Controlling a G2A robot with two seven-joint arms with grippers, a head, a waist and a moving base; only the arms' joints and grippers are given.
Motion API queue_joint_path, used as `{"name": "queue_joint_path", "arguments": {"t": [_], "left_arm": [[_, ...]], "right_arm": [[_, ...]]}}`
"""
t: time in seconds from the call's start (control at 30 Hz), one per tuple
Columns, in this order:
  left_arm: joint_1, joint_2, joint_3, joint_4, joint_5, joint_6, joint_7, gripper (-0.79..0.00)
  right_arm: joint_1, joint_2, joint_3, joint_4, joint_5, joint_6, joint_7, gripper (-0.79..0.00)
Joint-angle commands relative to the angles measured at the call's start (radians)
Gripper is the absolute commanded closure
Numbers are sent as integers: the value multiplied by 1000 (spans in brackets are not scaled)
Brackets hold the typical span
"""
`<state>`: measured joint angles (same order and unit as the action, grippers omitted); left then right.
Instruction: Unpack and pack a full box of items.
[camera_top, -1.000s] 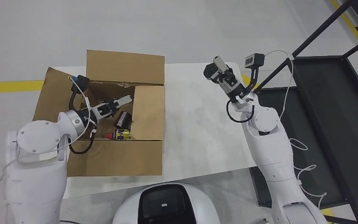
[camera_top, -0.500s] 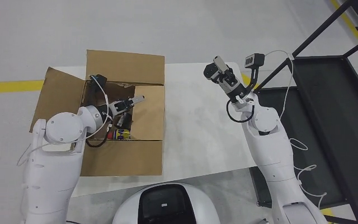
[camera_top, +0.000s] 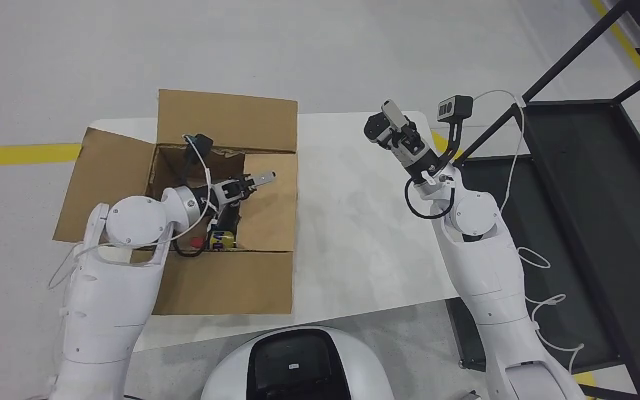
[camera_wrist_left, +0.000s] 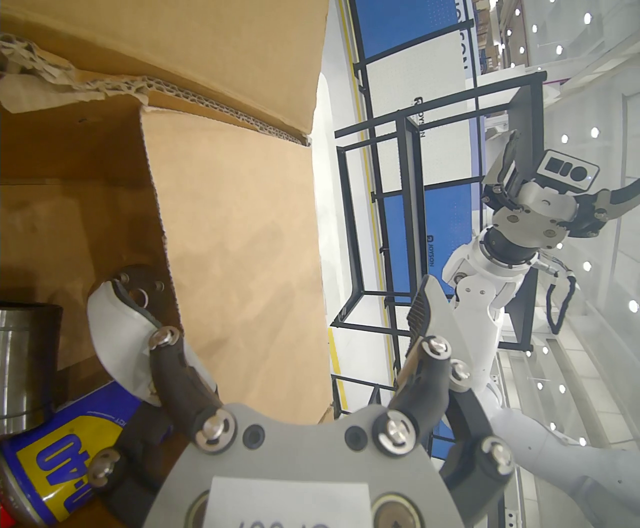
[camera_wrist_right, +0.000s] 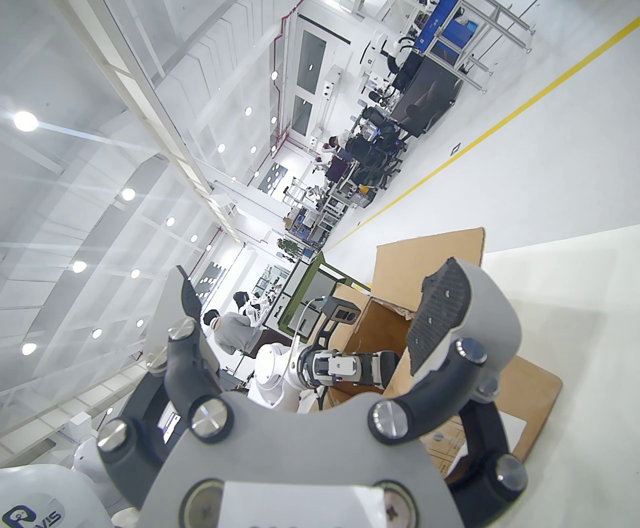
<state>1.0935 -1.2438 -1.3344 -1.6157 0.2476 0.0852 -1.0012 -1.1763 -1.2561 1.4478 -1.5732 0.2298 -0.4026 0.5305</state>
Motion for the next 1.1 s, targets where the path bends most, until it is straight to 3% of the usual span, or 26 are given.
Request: {"name": "queue_joint_path", "arguments": {"t": [0.0,0.27,0.47,0.83,1.07], "left_arm": [[3,2,-2,6,-11,-22,4,-785],[39,12,-46,-34,-113,-113,17,-757],[70,22,-70,-122,-135,-137,19,-760],[66,27,-47,-221,-214,-136,58,-785],[42,25,-2,-214,-221,-140,108,-785]], "right_arm": [[0,0,0,0,0,0,0,-785],[0,0,0,0,0,0,0,-785],[0,0,0,0,0,0,0,-785],[-3,0,5,-3,8,1,-11,-785],[-57,12,119,-52,101,-37,-24,-785]]}}
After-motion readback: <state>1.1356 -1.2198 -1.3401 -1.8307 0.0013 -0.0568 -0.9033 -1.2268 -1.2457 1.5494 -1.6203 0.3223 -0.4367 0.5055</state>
